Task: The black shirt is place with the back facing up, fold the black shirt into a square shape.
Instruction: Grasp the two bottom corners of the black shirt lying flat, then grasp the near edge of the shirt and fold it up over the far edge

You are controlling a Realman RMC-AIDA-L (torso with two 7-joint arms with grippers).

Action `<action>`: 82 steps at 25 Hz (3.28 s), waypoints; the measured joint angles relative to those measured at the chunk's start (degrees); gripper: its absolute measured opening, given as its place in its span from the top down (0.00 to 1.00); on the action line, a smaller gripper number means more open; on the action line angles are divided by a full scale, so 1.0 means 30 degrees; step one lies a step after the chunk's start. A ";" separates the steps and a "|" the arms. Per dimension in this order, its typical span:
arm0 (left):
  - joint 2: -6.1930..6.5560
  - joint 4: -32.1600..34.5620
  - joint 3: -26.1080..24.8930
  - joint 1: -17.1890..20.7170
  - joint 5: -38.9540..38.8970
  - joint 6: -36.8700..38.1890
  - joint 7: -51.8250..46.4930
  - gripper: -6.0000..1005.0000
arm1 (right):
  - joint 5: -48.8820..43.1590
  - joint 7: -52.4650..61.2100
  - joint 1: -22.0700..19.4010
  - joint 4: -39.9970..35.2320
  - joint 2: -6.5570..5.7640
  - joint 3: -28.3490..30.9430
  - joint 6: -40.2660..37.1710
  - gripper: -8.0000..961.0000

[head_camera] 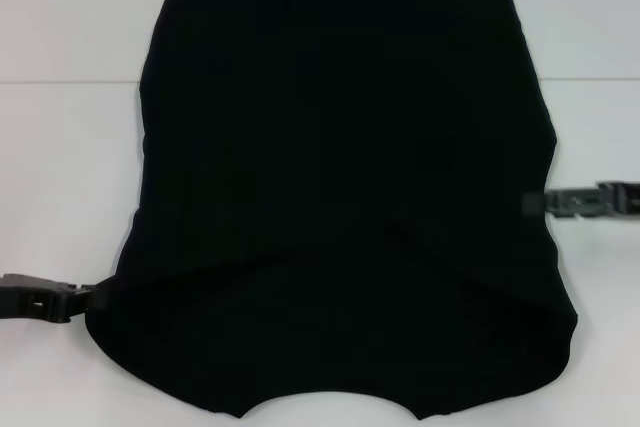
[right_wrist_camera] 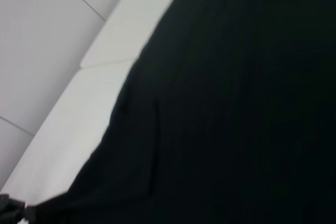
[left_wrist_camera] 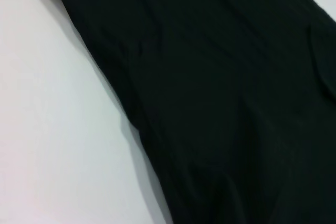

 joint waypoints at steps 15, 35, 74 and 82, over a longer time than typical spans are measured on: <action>-0.0135 -0.0659 -0.0176 0.0344 -0.0756 0.0015 0.0902 0.94 | -0.1213 0.2104 -0.2461 0.0624 -0.1396 0.0302 -0.2862 0.17; -0.0036 -0.0759 -0.0065 0.0188 -0.0798 -0.0114 0.1142 0.93 | -0.3303 0.2267 -0.0987 0.1181 0.0014 0.0093 -0.0602 0.21; -0.0332 -0.0542 -0.1964 0.1934 -0.0691 0.3582 0.1203 0.89 | -0.3241 -0.3030 -0.5724 0.1022 -0.0804 0.4490 -0.3240 0.95; -0.0642 -0.0543 -0.1981 0.2534 -0.0733 0.4295 0.1390 0.88 | -0.3275 -0.3515 -0.6835 0.1003 -0.1343 0.5079 -0.3919 0.95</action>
